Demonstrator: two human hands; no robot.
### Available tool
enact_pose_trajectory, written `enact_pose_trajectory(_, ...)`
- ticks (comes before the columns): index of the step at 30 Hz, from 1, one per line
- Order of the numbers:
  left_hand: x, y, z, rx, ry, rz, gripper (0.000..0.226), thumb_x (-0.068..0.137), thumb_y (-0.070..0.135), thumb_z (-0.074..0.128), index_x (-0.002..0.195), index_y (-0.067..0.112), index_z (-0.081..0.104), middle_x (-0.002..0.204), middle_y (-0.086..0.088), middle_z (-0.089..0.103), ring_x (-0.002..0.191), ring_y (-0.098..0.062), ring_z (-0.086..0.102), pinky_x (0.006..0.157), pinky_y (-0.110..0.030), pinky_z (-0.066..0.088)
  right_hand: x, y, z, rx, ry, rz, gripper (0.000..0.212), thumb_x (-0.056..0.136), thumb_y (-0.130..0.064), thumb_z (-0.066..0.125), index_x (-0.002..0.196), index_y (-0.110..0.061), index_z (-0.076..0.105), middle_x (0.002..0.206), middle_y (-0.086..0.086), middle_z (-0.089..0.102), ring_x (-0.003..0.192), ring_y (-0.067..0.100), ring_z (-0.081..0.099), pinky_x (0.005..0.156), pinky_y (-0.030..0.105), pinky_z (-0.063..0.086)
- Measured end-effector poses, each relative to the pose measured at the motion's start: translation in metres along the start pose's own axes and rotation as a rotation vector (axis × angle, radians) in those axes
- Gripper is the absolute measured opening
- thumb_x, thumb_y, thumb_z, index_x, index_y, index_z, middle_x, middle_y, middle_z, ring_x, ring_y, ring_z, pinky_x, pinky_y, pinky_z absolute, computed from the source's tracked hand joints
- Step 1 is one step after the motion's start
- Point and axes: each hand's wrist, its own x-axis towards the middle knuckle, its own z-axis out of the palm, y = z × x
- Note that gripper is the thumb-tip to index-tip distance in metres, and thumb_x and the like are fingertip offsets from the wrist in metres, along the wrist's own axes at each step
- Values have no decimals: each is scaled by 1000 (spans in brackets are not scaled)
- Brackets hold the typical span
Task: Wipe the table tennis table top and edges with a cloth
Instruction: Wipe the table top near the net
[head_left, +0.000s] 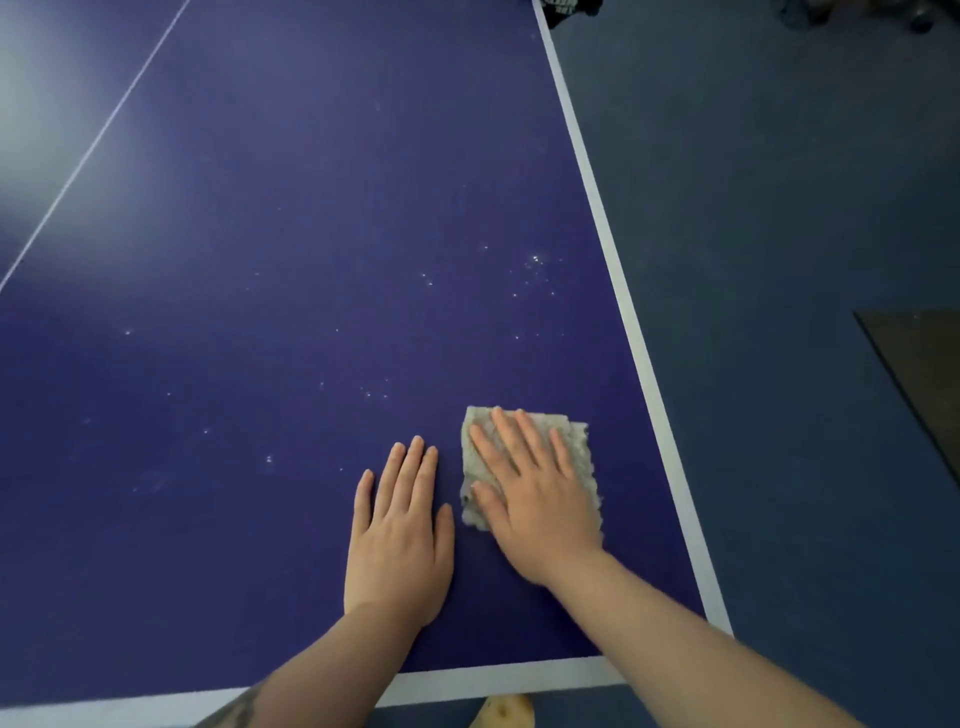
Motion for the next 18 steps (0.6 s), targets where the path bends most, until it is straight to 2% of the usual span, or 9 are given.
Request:
enact_pose_trajectory(3, -2, 1, -6, -195, 17, -11, 60, 96, 39, 20, 153, 23, 26, 159, 12, 17, 148, -3, 1, 121, -31, 1, 15, 38, 1, -10, -54, 305, 63, 96, -55, -8, 154, -33, -11, 166, -2, -4, 153, 18, -6, 124, 45, 2)
enact_pose_trajectory(5, -7, -1, -12, -378, 68, -39, 54, 97, 32, 28, 151, 24, 30, 157, 17, 18, 147, 4, 2, 122, -31, 7, -11, 44, 1, -16, 9, 466, 65, 96, -57, -11, 155, -30, -8, 167, 1, 4, 153, 21, 0, 124, 48, 8)
enact_pose_trajectory(6, -11, -7, -16, -434, 90, -57, 52, 98, 26, 34, 150, 24, 32, 156, 18, 20, 146, 5, 4, 122, -31, 10, -27, 34, 2, -16, 31, 486, 66, 98, -57, -9, 156, -27, -4, 166, 3, 8, 153, 22, 3, 123, 50, 12)
enact_pose_trajectory(8, -24, -30, -23, -416, 131, -68, 52, 97, 24, 38, 149, 23, 34, 156, 16, 23, 146, 4, 6, 121, -28, 11, -55, -6, 3, -18, 33, 432, 65, 102, -55, 0, 159, -23, 5, 165, 5, 14, 152, 25, 10, 121, 50, 18)
enact_pose_trajectory(10, -42, -66, -28, -337, 138, -86, 54, 95, 30, 32, 148, 20, 37, 157, 12, 25, 147, 2, 8, 120, -23, 8, -66, -59, 6, 0, 25, 228, 61, 105, -51, 10, 159, -23, 13, 165, 4, 16, 152, 25, 14, 119, 48, 18)
enact_pose_trajectory(12, -56, -103, -35, -256, 124, -134, 56, 94, 33, 29, 148, 18, 40, 156, 10, 27, 147, 1, 9, 119, -20, 5, -53, -105, 10, 29, -17, -5, 59, 105, -49, 15, 159, -25, 17, 165, 1, 16, 152, 23, 14, 117, 48, 15)
enact_pose_trajectory(14, -56, -133, -45, -153, 77, -120, 55, 96, 35, 29, 147, 18, 41, 155, 6, 31, 146, -5, 16, 119, -21, 5, -12, -124, 13, 41, -5, -117, 57, 104, -47, 20, 158, -28, 19, 165, -1, 18, 152, 21, 15, 117, 47, 13)
enact_pose_trajectory(16, -47, -152, -53, -44, -6, -26, 53, 99, 38, 27, 147, 19, 40, 153, 3, 37, 144, -13, 24, 118, -27, 9, 28, -115, 13, 18, -10, -49, 59, 101, -48, 20, 157, -31, 15, 164, -2, 16, 152, 21, 17, 119, 45, 9)
enact_pose_trajectory(18, -39, -162, -57, 23, -47, 39, 54, 103, 40, 18, 149, 20, 37, 153, 2, 38, 143, -15, 26, 117, -31, 11, 41, -83, 9, -5, -52, 201, 63, 97, -54, 2, 156, -32, -4, 166, -2, 2, 153, 19, 2, 123, 42, 1)
